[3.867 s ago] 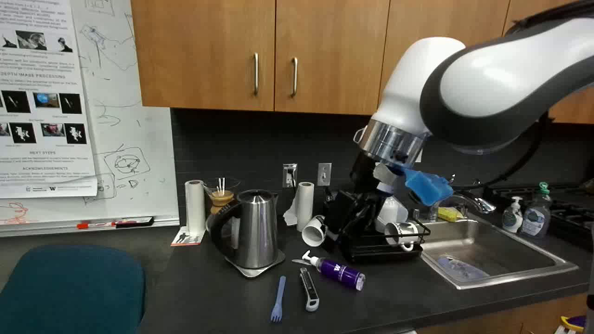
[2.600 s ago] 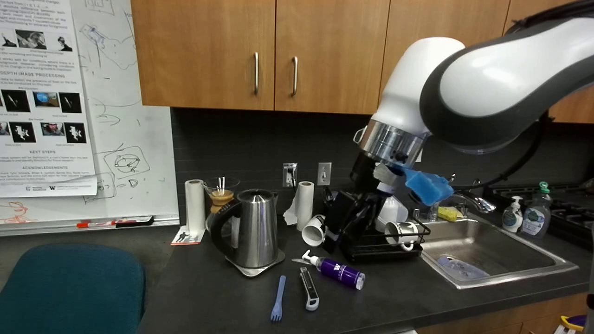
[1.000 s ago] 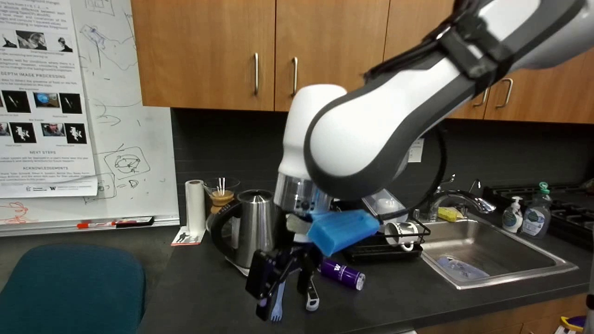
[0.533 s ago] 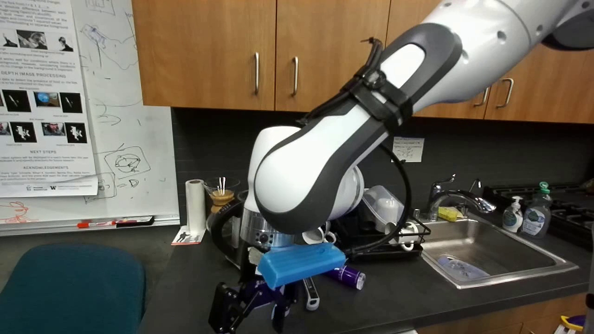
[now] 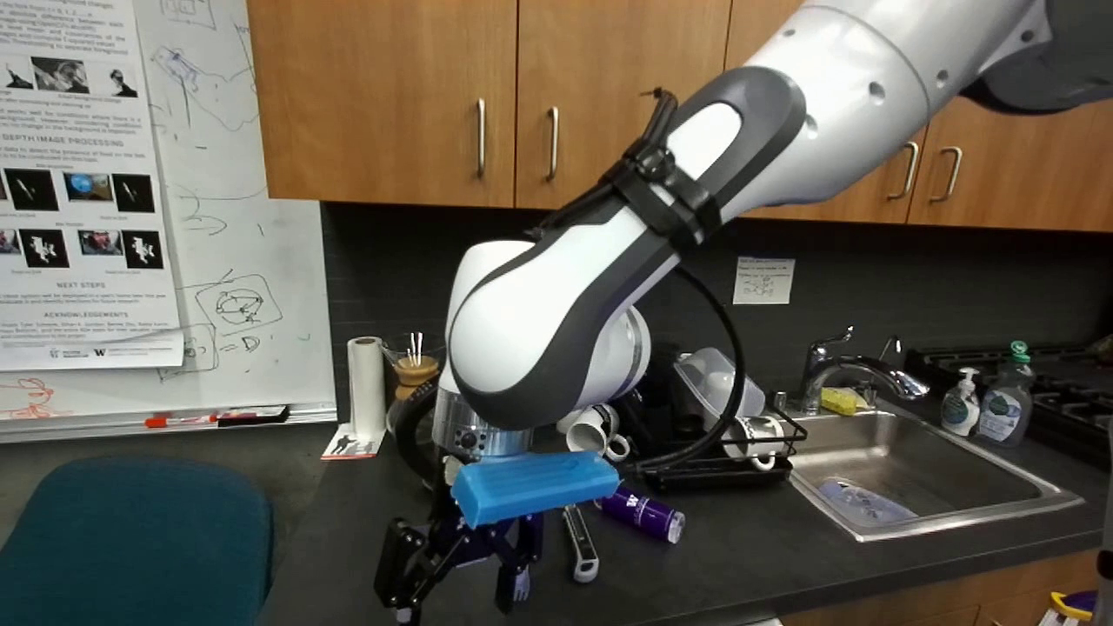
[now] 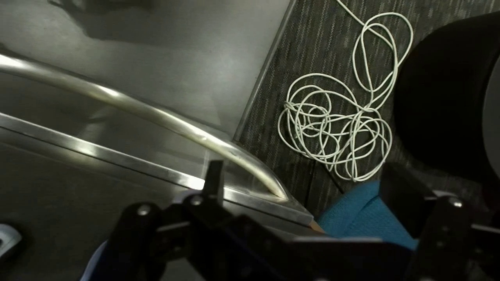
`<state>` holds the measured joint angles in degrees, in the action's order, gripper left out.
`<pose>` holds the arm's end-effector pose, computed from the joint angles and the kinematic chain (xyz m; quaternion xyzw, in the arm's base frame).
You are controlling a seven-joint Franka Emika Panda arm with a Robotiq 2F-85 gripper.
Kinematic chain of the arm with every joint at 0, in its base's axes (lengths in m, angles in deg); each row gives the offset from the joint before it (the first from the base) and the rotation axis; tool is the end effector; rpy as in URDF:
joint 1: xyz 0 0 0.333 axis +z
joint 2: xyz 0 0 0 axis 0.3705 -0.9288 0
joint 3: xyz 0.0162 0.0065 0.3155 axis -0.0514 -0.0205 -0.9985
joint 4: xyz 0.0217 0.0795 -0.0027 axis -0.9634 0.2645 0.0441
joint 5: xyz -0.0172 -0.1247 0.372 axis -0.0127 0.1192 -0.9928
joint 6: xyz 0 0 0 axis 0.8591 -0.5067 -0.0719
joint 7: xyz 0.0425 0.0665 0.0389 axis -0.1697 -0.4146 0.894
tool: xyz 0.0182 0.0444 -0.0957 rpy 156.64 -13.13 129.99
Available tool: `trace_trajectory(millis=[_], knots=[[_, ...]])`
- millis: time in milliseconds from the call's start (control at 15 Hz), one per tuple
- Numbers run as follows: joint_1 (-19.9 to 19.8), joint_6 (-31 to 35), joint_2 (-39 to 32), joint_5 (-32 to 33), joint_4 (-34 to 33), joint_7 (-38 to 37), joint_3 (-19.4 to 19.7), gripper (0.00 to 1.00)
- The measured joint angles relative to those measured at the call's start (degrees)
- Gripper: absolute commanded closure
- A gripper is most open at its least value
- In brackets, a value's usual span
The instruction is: Pick up the knife
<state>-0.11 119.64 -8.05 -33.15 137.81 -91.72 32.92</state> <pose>0.4013 0.3574 0.2808 -0.9904 -0.0387 0.0710 0.1117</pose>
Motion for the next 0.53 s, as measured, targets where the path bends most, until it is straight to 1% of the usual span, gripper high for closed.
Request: trace_trajectory(millis=[267, 533], knots=[[0.0, -2.3, -3.4, 4.4, -1.5, -3.4, 2.6, 0.0], [-0.2, -4.6, -4.4, 5.6, -2.0, -4.5, 4.9, 0.0]])
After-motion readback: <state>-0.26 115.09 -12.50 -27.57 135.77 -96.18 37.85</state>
